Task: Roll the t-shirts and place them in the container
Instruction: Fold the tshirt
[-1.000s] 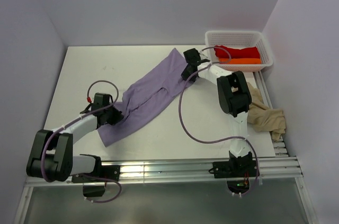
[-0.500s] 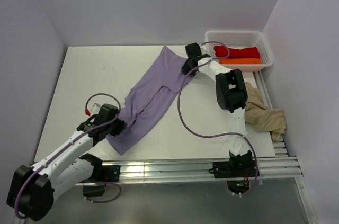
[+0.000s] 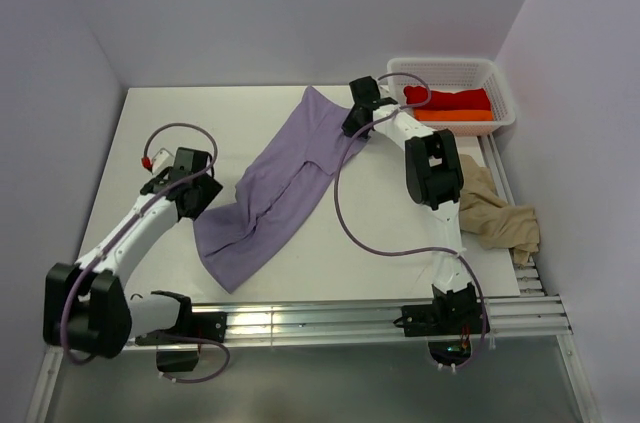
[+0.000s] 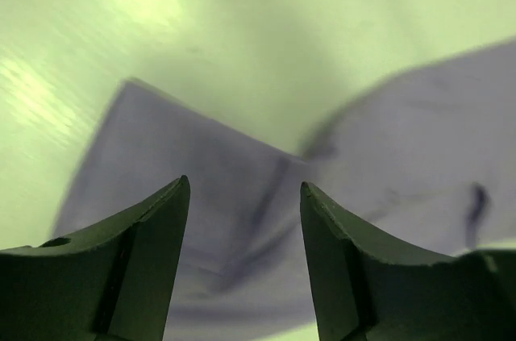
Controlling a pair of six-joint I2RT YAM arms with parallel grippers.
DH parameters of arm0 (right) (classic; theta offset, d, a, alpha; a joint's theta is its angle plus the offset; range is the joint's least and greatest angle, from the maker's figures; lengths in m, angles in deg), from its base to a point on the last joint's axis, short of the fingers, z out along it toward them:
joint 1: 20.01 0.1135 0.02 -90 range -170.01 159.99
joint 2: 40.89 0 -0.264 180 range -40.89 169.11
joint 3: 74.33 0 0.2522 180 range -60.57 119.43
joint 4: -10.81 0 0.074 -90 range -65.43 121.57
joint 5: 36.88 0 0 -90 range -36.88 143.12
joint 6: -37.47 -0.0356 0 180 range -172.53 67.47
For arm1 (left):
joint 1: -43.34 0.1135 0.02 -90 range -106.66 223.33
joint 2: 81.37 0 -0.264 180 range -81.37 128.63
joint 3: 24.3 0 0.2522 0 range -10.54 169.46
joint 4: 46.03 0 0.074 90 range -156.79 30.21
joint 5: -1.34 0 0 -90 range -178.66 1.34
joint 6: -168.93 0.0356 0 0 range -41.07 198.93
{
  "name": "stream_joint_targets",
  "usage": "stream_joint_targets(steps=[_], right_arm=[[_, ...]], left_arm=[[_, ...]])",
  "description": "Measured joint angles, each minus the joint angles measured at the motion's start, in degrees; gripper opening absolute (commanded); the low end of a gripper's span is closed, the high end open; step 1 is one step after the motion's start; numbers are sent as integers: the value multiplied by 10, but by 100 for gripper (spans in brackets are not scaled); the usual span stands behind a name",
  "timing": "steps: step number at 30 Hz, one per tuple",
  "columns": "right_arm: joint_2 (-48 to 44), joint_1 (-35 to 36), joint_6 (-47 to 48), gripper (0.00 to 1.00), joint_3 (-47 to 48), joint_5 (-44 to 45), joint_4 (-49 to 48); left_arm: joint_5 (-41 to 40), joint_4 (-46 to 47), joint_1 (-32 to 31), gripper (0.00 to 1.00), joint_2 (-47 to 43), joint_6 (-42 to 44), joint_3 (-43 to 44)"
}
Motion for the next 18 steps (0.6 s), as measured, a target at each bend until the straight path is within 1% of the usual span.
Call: stream_joint_targets(steps=[4,8,10,13,18], right_arm=[[0,-2,6,3,0,0,1],[0,-3,11,3,-1,-4,0],[0,-4,13,3,-1,-8,-1],[0,-6,13,5,-1,-12,-1],[0,-6,15,5,-1,-12,-1]], left_arm=[[13,8,52,59,69,41,-6],[24,24,72,47,90,61,-24],[32,36,83,47,101,70,-29],[41,45,94,49,117,73,-38],[57,62,96,48,120,74,-73]])
